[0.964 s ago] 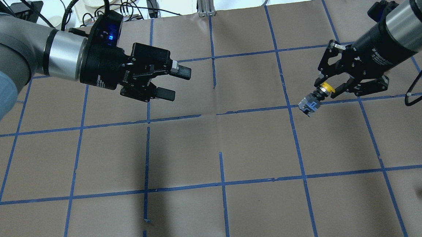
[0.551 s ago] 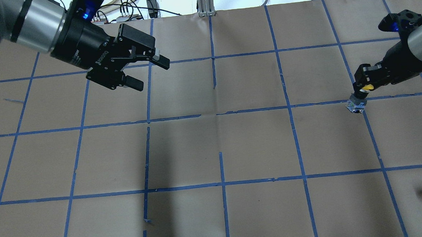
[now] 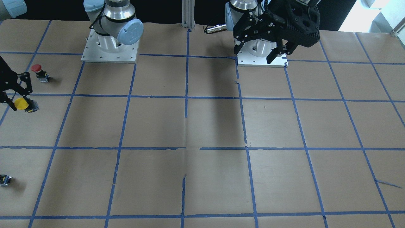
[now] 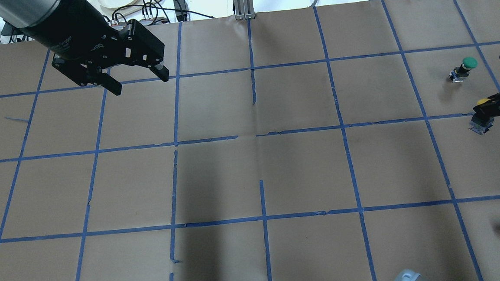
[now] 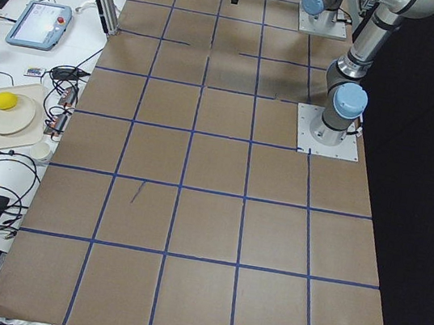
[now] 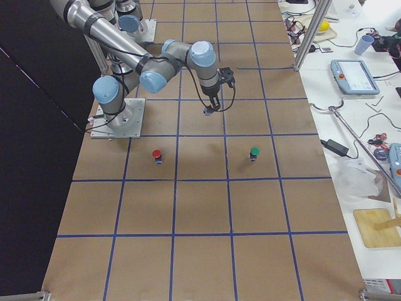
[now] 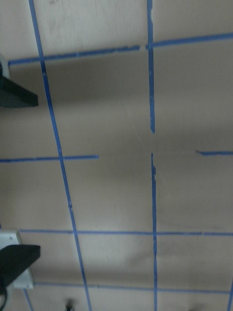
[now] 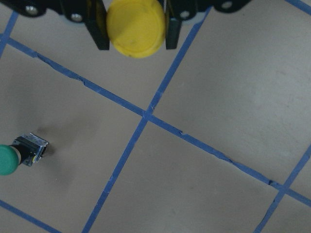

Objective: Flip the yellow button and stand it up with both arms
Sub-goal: 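Carry the button with the right gripper away while the left arm withdraws, then lower the button upright onto the table with the right gripper and release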

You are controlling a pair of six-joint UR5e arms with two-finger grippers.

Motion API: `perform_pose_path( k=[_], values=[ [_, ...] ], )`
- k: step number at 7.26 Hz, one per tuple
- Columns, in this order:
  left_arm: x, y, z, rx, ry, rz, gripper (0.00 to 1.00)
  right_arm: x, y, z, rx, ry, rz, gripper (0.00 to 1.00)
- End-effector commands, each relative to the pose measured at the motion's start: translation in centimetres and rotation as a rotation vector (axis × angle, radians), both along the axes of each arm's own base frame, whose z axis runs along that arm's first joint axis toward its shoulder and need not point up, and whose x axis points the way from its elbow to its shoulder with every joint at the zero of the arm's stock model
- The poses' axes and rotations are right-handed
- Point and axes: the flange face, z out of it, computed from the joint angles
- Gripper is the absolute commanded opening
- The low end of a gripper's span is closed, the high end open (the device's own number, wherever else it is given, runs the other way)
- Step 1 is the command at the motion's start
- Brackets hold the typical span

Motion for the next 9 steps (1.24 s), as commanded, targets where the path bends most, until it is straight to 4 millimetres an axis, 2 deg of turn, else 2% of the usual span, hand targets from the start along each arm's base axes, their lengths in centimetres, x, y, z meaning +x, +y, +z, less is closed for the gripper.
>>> perform_pose_path(
  k=[1, 2, 3, 4, 6, 7, 8, 9],
  values=[
    [-0.1, -0.2, 0.1, -0.009, -0.110, -0.016, 1.00, -4.5, 0.9, -3.1, -0.099, -0.070, 0.139, 0.13],
    [0.4, 0.0, 0.1, -0.007, -0.174, -0.019, 1.00, -7.0, 1.2, -5.6, -0.124, -0.104, 0.193, 0.14],
    [0.8, 0.1, 0.3, -0.011, -0.219, -0.018, 1.00, -8.7, 1.7, -7.0, -0.140, -0.143, 0.178, 0.14],
    [0.9, 0.0, 0.1, -0.005, -0.247, -0.021, 1.00, -9.5, 2.0, -7.5, -0.177, -0.144, 0.219, 0.14],
    [0.7, 0.1, -0.1, 0.002, -0.268, 0.014, 1.00, -12.4, 3.5, -9.9, -0.198, -0.132, 0.306, 0.14],
    [1.0, 0.4, 0.0, 0.010, -0.295, 0.014, 1.00, -12.9, 3.5, -10.4, -0.245, -0.140, 0.350, 0.14],
    [1.1, 0.7, -1.0, 0.070, -0.304, 0.025, 1.00, -12.9, 3.5, -10.9, -0.264, -0.132, 0.401, 0.14],
    [1.0, 0.7, -0.8, 0.066, -0.299, 0.037, 1.00, -13.0, 3.5, -11.4, -0.273, -0.124, 0.447, 0.14]
  ],
)
